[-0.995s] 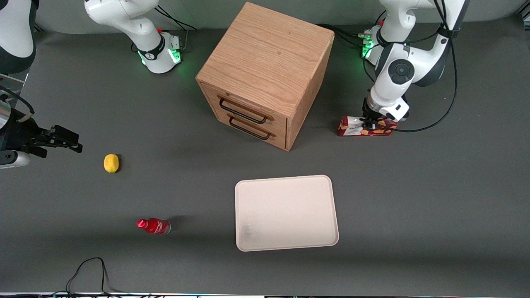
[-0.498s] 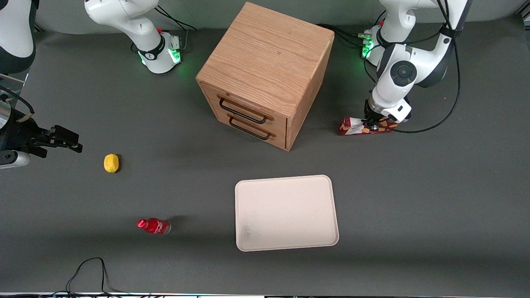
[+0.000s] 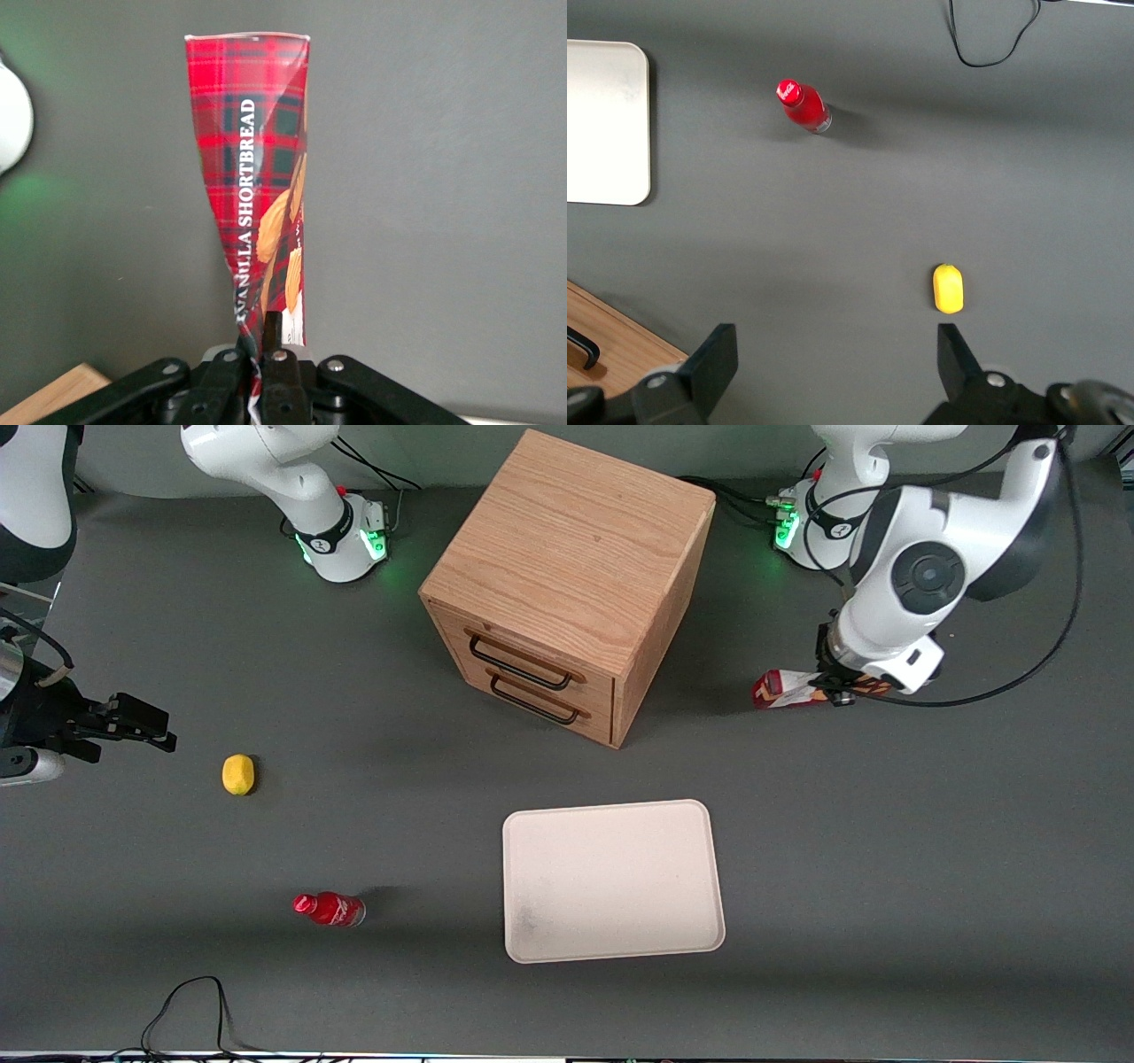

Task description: Place red cookie box on tray

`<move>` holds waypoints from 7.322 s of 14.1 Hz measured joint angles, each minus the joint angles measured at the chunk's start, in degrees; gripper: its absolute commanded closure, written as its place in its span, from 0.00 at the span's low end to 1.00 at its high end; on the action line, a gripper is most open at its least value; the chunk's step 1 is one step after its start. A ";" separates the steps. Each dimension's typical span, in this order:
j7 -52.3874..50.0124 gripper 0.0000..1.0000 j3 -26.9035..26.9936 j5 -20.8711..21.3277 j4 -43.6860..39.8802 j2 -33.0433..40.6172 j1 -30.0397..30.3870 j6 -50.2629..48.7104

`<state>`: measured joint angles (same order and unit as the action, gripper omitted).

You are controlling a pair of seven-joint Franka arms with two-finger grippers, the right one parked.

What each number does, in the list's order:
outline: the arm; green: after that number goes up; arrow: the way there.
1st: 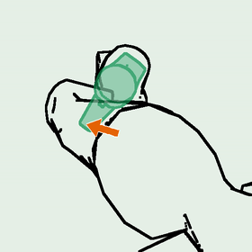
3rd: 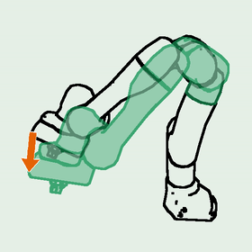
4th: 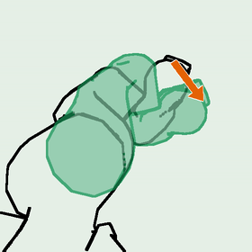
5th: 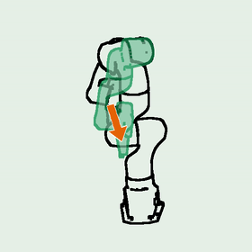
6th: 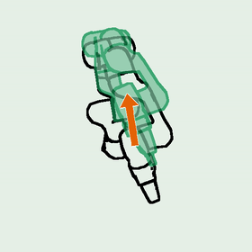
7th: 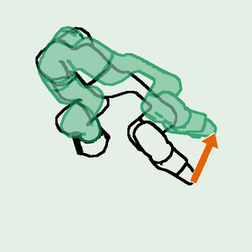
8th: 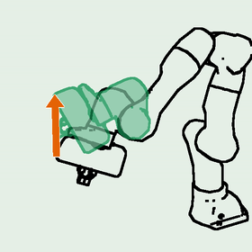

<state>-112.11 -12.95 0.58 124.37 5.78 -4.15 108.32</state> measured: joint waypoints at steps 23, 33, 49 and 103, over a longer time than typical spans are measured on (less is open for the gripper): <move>40.23 1.00 2.03 0.94 -53.15 -23.84 -3.45 -19.09; 73.90 1.00 1.73 3.68 -69.68 -39.33 -12.67 -17.12; 86.23 1.00 1.59 7.22 -71.54 -52.34 -14.97 -8.14; 107.47 0.00 15.29 3.95 -29.62 -3.44 -2.65 -9.87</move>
<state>-4.65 2.34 4.53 94.75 2.34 -6.80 98.46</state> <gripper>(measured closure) 0.000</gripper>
